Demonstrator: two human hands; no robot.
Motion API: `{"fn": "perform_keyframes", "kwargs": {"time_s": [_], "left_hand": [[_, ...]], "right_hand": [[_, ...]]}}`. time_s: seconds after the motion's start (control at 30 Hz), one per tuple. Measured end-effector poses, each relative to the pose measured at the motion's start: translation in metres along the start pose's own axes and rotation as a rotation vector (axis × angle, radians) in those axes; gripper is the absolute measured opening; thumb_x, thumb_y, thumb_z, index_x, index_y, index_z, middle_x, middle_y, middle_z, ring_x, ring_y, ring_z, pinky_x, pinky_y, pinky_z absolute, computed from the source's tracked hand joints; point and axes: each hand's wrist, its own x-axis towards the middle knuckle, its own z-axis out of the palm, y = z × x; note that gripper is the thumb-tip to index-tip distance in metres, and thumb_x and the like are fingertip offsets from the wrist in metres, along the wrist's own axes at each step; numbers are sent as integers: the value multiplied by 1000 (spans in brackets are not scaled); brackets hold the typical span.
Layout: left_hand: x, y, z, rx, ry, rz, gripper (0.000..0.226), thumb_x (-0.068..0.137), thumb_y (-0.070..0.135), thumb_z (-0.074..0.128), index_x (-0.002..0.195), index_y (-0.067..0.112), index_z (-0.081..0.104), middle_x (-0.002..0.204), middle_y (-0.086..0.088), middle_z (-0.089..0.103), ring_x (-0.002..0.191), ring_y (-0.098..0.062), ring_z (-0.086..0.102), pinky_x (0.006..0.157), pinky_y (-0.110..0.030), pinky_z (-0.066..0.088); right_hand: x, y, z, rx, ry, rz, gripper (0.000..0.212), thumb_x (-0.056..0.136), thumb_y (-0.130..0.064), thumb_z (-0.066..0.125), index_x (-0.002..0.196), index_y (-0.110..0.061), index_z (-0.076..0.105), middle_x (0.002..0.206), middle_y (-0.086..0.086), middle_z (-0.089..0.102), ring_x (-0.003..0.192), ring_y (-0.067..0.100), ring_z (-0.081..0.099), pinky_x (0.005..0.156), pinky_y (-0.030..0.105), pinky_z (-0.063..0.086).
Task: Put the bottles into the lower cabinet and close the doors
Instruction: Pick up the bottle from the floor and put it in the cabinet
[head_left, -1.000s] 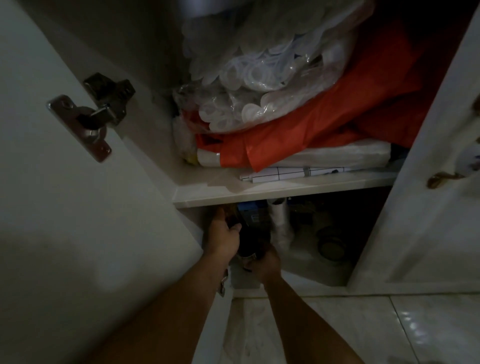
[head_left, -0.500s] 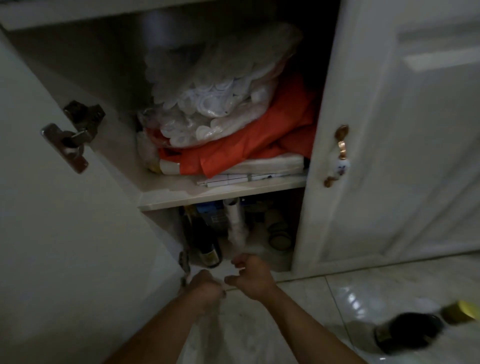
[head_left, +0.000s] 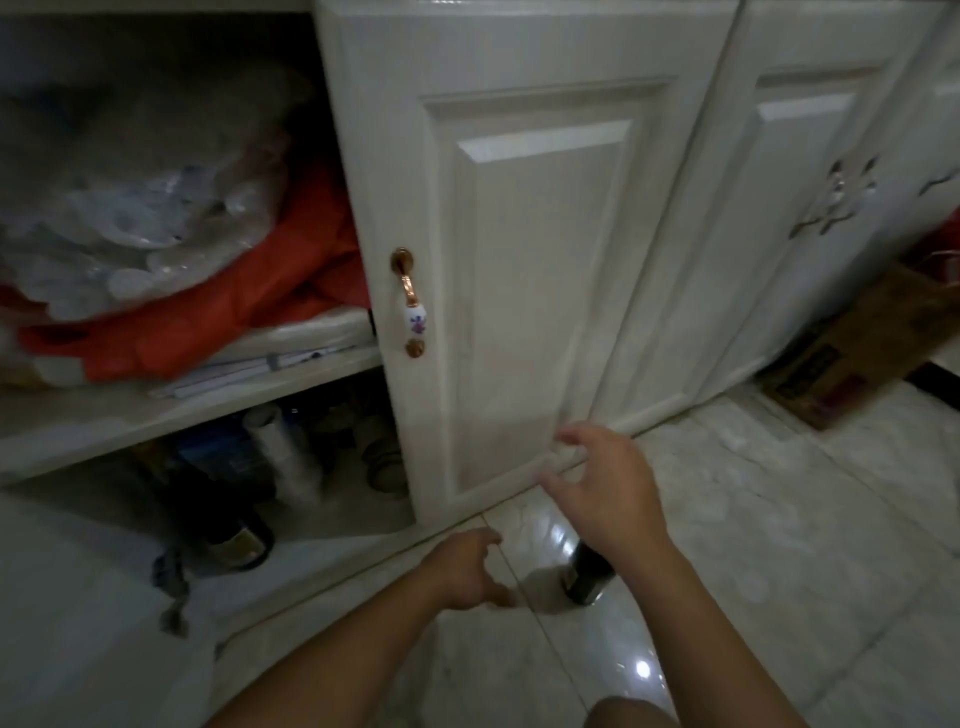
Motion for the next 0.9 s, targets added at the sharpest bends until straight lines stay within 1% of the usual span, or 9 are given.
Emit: {"fn": "perform_keyframes", "kwargs": {"time_s": [0.07,0.1,0.2,0.33,0.47,0.6,0.7,0.8,0.9], "left_hand": [[5,24,21,-63,16,62,101,63,34,87,147,19,33,147,-9,46,131,-21,48,102,-26,44],[9,32,31,-74,24,74,102,63,34,87,148,20,31,148,-9,44,133,-22,47,104,-29,43],[15,45,56,-92,-15,57,98,67,34,84,148,22,29,150,-7,42,133,-24,46,104,-32,43],[17,37,69,-1,-66,59,79,74,30,79,141,16,39,143,-8,50,126,-26,52,102,-34,45],[24,29,65,10,-31,21,77,74,28,78,140,11,40,141,-12,52,124,-29,53,102,-38,47],[30,28,65,-73,-3,15,81,72,25,79,142,13,39,144,-11,49,128,-26,51,99,-34,48],[31,30,70,-86,-4,19,80,72,25,79,141,13,41,143,-10,50,126,-25,52,98,-33,48],[30,29,70,-68,1,1,76,74,26,77,140,15,41,143,-9,50,126,-25,52,99,-32,46],[29,20,69,-59,1,-13,80,78,24,75,146,15,33,149,-9,44,132,-26,47,106,-32,43]], "right_hand": [[-3,22,-14,-13,96,63,60,73,-38,77,128,-28,53,129,-5,56,124,17,47,102,32,41],[-3,33,-18,-23,94,114,67,74,-38,77,133,-27,47,135,-4,51,127,19,44,102,34,41],[-3,60,-12,-130,-95,234,78,78,-36,74,143,-23,34,145,5,42,127,27,47,100,41,45],[-1,74,3,-233,-239,260,53,90,-27,62,138,-17,40,132,11,51,116,31,54,94,40,49],[9,78,5,-288,-241,264,39,92,-23,61,127,-14,48,119,12,57,104,30,59,85,37,52],[16,83,4,-346,-282,242,21,91,-18,61,110,-10,56,106,13,61,85,25,59,74,34,54],[17,84,5,-362,-284,214,16,90,-17,62,104,-10,56,100,10,60,82,23,60,71,33,55],[17,76,10,-392,-312,149,14,89,-16,61,101,-9,56,96,10,59,81,24,61,64,30,50],[16,64,16,-409,-354,91,17,88,-17,63,103,-11,57,101,10,60,86,24,63,75,33,57]]}}
